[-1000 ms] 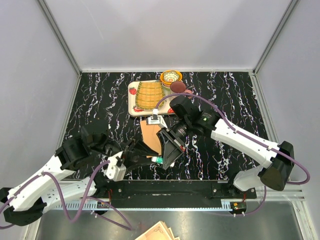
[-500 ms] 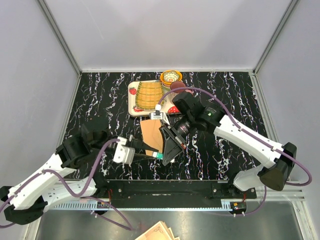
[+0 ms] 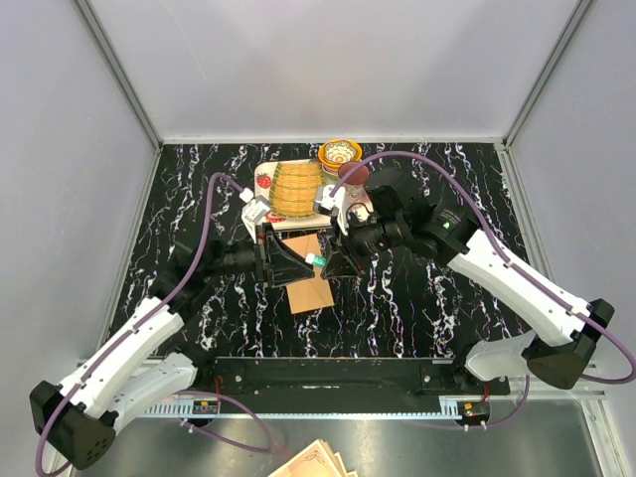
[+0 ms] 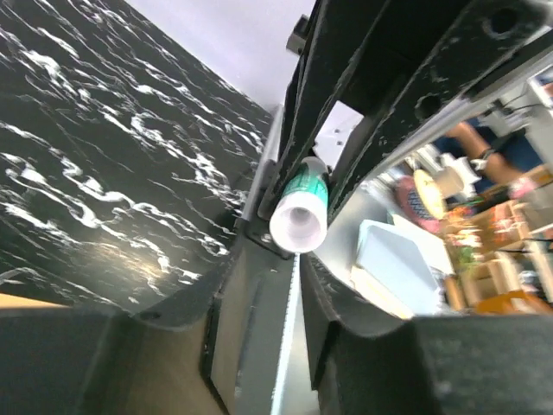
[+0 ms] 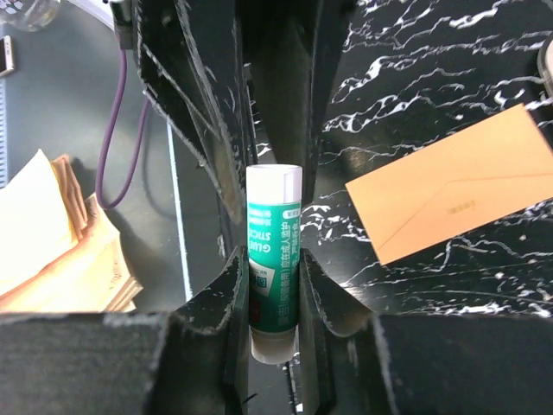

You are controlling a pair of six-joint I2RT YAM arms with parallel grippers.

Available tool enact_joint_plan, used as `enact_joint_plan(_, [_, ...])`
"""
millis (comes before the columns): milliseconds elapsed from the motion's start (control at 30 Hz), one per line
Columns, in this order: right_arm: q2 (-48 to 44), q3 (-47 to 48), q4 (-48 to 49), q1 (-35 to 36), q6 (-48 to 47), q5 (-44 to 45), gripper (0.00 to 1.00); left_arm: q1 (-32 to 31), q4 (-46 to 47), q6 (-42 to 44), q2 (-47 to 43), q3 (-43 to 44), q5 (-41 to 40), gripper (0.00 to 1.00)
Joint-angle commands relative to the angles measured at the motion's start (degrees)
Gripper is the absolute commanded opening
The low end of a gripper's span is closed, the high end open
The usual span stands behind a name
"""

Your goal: Place the letter into the envelope and seal it

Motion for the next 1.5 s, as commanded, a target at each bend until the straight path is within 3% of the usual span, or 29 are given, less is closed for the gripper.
enact_joint_plan(0, [-2.13,3.57,3.23,-0.01,-7.23,1.33,0.0,0.24,18.77,-12.44,-2.15,-1.56,5.95,0.43])
enact_joint_plan(100, [-2.83,2.51,3.23,0.25,-8.47,0.35,0.0,-0.29,17.15,-6.01,-3.82,-0.51,7.11,0.57])
enact_joint_plan(233, [-4.41,0.49,4.02,1.13,-11.45,1.14,0.0,0.76,16.16,-11.87,-4.36,-1.73,6.66,0.59])
enact_joint_plan(467, [-5.73,-0.83,4.11,6.84,-16.12,6.85,0.0,0.76,13.42,-14.52,-3.31,-1.12,1.12,0.62])
enact_joint_plan(700, [-4.86,-0.65,4.02,9.57,-16.82,11.43,0.0,0.59,16.41,-17.69,-1.28,-2.26,1.3,0.54])
enact_joint_plan(1067, [-1.52,1.54,3.06,12.12,-17.61,18.8,0.0,-0.55,14.4,-20.07,0.65,-3.5,-1.33,0.31])
enact_joint_plan(1267, [-0.64,2.51,2.44,12.12,-16.82,21.01,0.0,-0.73,14.22,-20.86,1.0,-4.37,-1.69,0.41])
enact_joint_plan(1467, [-1.52,1.63,2.44,12.12,-16.64,21.8,0.0,-0.29,11.77,-19.54,-0.4,-4.64,-0.63,0.42])
